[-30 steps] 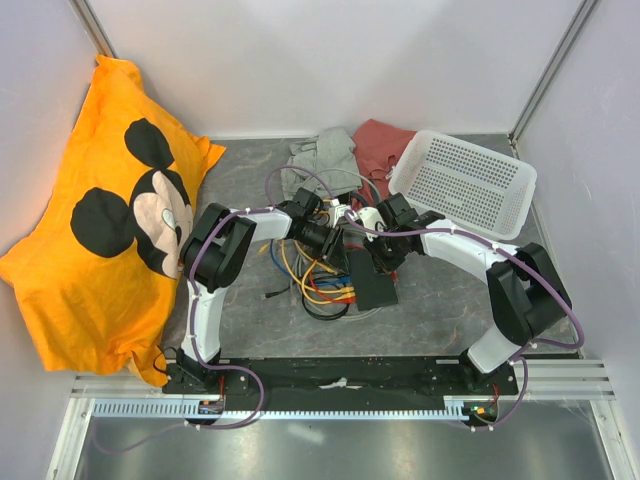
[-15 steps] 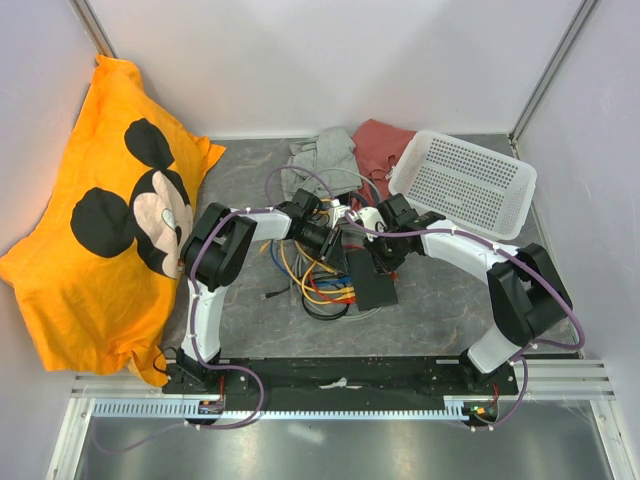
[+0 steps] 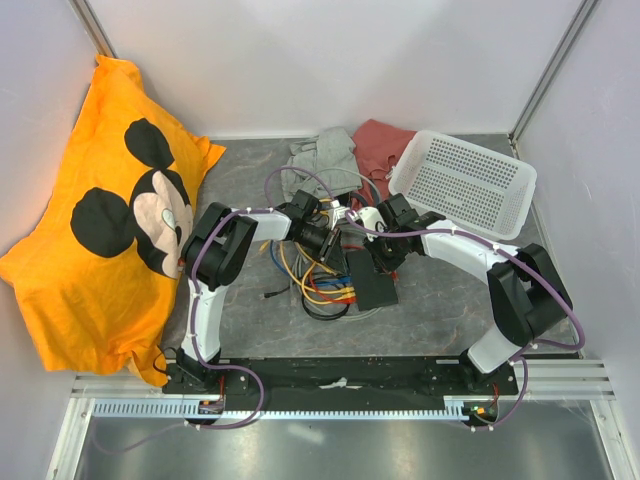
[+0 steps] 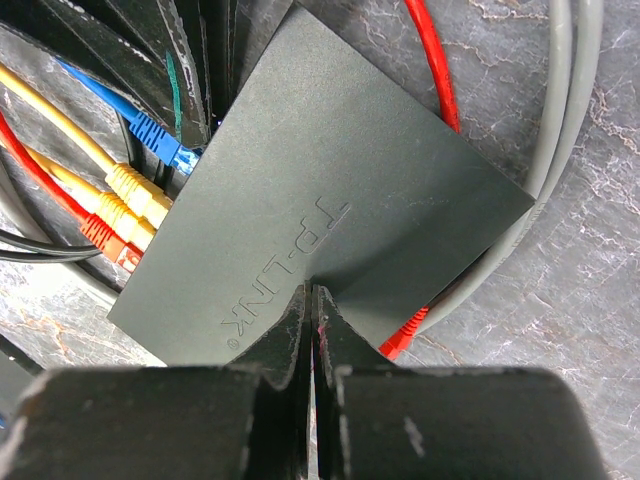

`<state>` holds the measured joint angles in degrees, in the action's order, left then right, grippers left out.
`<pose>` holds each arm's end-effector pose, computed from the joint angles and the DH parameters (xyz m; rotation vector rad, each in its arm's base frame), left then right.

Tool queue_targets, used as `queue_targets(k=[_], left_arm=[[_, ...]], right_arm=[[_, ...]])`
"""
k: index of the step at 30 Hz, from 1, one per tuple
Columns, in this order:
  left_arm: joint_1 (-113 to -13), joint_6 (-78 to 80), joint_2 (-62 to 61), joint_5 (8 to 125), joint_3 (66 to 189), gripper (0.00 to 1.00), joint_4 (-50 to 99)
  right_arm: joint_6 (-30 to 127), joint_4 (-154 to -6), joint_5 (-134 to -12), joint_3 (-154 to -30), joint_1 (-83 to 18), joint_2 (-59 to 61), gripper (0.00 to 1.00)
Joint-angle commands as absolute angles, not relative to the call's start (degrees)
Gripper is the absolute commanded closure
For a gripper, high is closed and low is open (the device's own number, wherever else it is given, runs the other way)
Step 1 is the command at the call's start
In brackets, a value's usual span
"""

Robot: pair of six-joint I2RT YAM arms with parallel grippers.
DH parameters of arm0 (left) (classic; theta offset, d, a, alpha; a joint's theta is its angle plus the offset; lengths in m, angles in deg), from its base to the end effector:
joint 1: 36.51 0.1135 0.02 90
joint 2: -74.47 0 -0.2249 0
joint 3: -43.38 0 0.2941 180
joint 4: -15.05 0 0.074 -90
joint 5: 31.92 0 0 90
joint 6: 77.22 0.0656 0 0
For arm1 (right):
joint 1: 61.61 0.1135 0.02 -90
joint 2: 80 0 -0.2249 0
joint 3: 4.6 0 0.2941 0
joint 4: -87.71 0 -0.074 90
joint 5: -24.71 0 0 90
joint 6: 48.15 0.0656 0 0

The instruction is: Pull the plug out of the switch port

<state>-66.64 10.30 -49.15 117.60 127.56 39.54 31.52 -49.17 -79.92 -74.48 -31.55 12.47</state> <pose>0.3338 -0.2591 0.0176 0.9453 2.4163 -1.5788 0.3014 0.1936 0.0999 -1.0146 2.5396 0.4465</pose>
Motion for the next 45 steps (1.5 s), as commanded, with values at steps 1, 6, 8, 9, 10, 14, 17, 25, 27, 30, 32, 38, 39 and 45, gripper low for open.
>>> queue_targets(k=[1, 6, 8, 9, 10, 14, 17, 25, 27, 30, 32, 38, 39, 45], left_arm=[[-67.4, 14.5, -53.6, 107.5, 124.8, 0.91, 41.2], [-67.4, 13.3, -53.4, 106.6, 125.0, 0.98, 41.9], [-67.4, 13.3, -53.6, 104.1, 125.8, 0.98, 43.1], [-67.4, 13.2, -53.8, 103.0, 127.0, 0.98, 44.9], [-67.4, 13.3, -53.9, 101.2, 127.7, 0.98, 46.2], [-67.4, 11.4, -53.9, 97.9, 129.0, 0.98, 49.1], [-67.4, 10.2, -52.4, 95.3, 127.3, 0.98, 49.2], [-66.7, 10.1, -51.2, 91.9, 124.8, 0.98, 50.0], [-66.7, 9.9, -50.9, 90.3, 124.6, 0.98, 50.0], [-66.7, 9.9, -50.3, 89.4, 124.6, 0.98, 50.7], [-66.7, 9.9, -50.1, 88.8, 124.6, 0.98, 51.0], [-66.7, 10.0, -49.8, 88.6, 124.9, 0.98, 51.7], [-66.7, 10.0, -49.6, 88.5, 124.8, 0.98, 51.6], [-66.3, 10.7, -47.4, 88.3, 124.1, 0.98, 52.7]], right_arm=[[30.9, -47.8, -75.8, -72.4, -31.8, 13.8, 1.0], [30.9, -48.1, -75.9, -72.4, -31.7, 14.0, 1.0], [30.9, -48.1, -76.0, -72.4, -31.7, 14.2, 1.0], [30.9, -48.2, -76.1, -72.4, -31.7, 14.2, 1.0], [31.0, -48.3, -76.1, -72.4, -31.7, 14.2, 1.0], [31.0, -48.4, -75.9, -72.4, -31.7, 14.3, 1.0], [30.9, -48.4, -75.7, -72.3, -31.7, 14.2, 1.0], [30.5, -48.4, -75.5, -72.3, -31.7, 14.1, 1.0], [30.4, -48.3, -75.3, -72.3, -31.8, 14.0, 1.0], [29.9, -48.4, -74.9, -72.0, -31.8, 13.9, 1.0], [29.6, -48.6, -74.7, -71.7, -31.8, 13.5, 1.0], [29.3, -49.2, -74.3, -71.0, -31.7, 12.4, 1.0], [29.4, -49.2, -74.3, -71.0, -31.8, 12.1, 1.0], [28.8, -49.7, -74.0, -70.5, -31.7, 11.6, 1.0]])
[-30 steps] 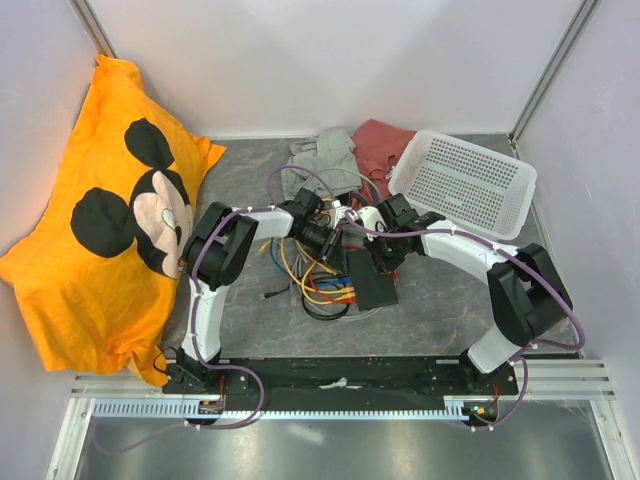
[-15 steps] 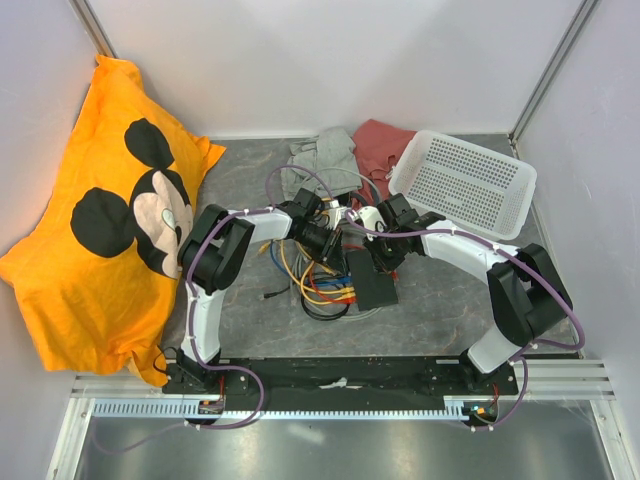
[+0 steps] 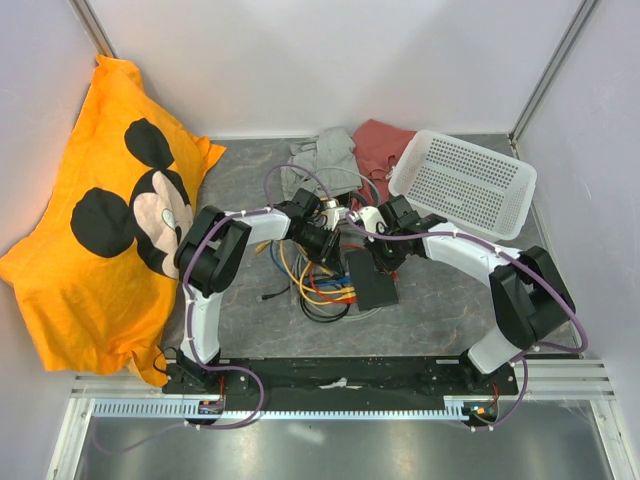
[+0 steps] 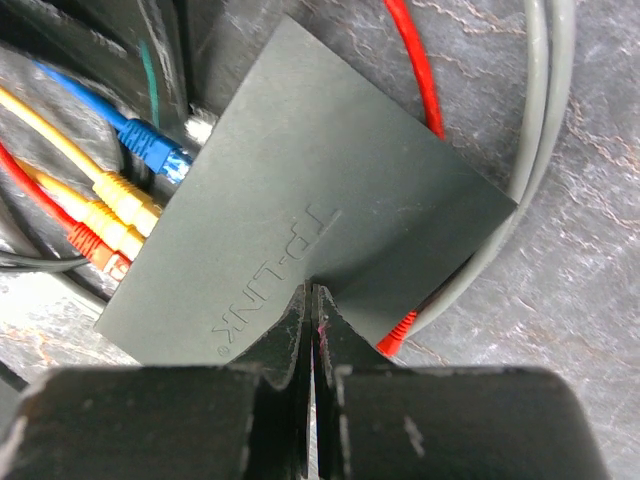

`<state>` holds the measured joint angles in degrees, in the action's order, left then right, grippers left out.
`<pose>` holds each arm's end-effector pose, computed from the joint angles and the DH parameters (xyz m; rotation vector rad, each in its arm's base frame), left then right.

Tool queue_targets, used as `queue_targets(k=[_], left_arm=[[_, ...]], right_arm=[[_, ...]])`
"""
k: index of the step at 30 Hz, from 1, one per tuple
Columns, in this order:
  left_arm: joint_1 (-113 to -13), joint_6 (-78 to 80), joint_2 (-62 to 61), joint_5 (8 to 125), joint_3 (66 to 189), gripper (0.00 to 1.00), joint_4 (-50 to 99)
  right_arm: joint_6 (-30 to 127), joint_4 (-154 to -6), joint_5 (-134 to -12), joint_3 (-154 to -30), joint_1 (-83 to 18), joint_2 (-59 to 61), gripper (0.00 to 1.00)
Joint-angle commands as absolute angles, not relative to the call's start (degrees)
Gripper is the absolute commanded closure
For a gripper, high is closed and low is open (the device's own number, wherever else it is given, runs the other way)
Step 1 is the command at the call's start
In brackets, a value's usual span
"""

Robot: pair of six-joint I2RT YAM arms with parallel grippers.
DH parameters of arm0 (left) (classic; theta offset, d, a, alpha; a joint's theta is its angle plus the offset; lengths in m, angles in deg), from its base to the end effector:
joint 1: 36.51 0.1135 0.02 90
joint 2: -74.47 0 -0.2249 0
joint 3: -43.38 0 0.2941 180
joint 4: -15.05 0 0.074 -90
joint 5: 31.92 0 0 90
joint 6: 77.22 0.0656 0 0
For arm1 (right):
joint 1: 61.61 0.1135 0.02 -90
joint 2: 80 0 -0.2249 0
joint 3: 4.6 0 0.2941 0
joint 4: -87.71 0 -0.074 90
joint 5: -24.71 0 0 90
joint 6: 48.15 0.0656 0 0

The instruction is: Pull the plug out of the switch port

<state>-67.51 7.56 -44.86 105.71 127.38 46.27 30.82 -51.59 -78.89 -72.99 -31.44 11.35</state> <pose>0.3326 -0.2564 0.0311 0.8502 2.5974 -1.3173 0.3011 0.1929 0.1002 -1.0194 2.4981 0.4220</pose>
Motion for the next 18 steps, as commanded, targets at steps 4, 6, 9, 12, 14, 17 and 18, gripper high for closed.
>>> queue_targets(k=[4, 6, 9, 12, 14, 17, 18], left_arm=[[-66.0, 12.6, -47.2, 88.2, 125.7, 0.98, 55.7], [-65.3, 12.7, -45.8, 89.7, 125.2, 0.98, 55.7], [-64.5, 14.5, -43.8, 90.9, 123.6, 0.98, 54.9], [-63.8, 15.9, -40.9, 90.7, 123.1, 0.98, 54.9], [-63.4, 17.1, -38.9, 89.2, 123.4, 0.98, 55.2], [-62.4, 19.0, -37.3, 87.1, 124.4, 0.98, 56.2], [-62.2, 20.1, -37.1, 86.6, 124.7, 0.98, 56.5]], right_arm=[[28.7, -49.8, -73.7, -70.2, -31.7, 11.1, 1.0], [28.3, -49.9, -73.5, -70.2, -31.7, 11.1, 1.0], [28.1, -50.3, -73.4, -69.7, -31.8, 10.9, 1.0], [27.6, -50.6, -72.9, -69.1, -31.8, 10.3, 1.0], [27.3, -50.7, -72.8, -68.8, -31.8, 9.9, 1.0], [27.3, -50.7, -72.8, -68.8, -31.7, 9.6, 1.0], [27.2, -50.7, -72.8, -68.8, -31.8, 9.6, 1.0]])
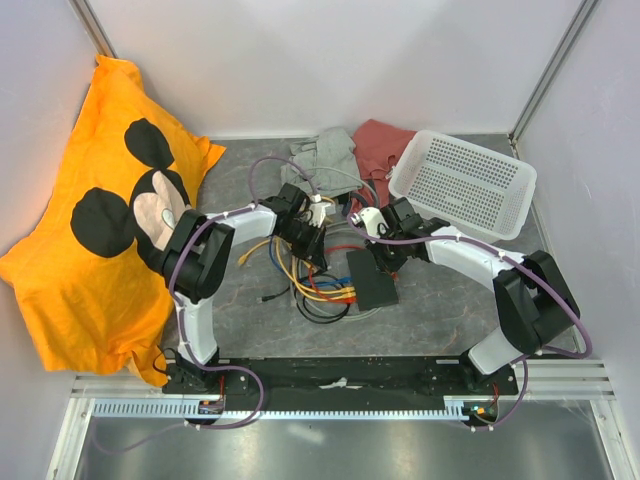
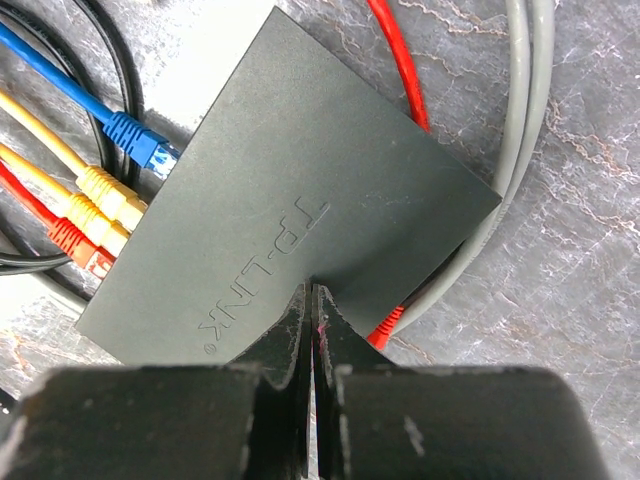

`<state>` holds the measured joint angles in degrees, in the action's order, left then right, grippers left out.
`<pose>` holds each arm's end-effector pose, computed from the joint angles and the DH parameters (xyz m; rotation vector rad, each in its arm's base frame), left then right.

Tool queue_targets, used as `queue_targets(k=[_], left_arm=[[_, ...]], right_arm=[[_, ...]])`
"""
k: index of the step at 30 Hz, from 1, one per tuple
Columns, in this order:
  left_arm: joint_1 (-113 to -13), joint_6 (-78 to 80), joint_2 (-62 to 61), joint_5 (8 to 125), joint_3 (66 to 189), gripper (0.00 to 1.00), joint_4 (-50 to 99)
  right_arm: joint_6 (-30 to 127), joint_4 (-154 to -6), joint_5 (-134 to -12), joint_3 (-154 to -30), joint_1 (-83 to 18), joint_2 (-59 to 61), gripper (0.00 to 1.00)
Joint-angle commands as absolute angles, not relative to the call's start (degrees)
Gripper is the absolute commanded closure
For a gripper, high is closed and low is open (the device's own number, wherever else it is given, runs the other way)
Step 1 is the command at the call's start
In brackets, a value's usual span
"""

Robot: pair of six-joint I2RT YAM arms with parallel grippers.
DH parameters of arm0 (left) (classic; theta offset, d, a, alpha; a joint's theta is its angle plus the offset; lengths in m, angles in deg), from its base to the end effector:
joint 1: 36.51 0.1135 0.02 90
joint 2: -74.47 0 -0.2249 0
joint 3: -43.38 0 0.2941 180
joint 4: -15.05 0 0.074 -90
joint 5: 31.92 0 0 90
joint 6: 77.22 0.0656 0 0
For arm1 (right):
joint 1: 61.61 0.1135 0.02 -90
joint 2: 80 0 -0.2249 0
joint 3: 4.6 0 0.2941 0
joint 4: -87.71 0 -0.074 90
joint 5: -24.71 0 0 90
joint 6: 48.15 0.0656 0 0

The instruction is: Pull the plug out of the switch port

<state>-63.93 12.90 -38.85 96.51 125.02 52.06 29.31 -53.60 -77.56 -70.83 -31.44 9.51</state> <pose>0.3406 -0.2226 0.0488 0.8309 2.6318 -1.0550 0.2983 0.1895 0.1003 -1.0371 2.4561 0.3850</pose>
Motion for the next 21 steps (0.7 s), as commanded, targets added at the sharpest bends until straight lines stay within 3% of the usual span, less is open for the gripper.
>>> queue_targets(k=[1, 15, 21], left_arm=[[-61.9, 20.7, -36.8, 85.9, 124.9, 0.98, 56.4], [-57.5, 32.5, -34.9, 77.2, 129.1, 0.98, 57.7], [-57.6, 31.1, -33.6, 94.4, 130.2, 0.7, 60.8]], right_arm=[[27.1, -50.7, -72.8, -68.8, -31.8, 9.7, 1.0], [27.0, -51.0, -73.1, -68.5, -31.7, 9.3, 1.0], [27.1, -51.3, -73.2, -68.3, -31.7, 9.4, 1.0]])
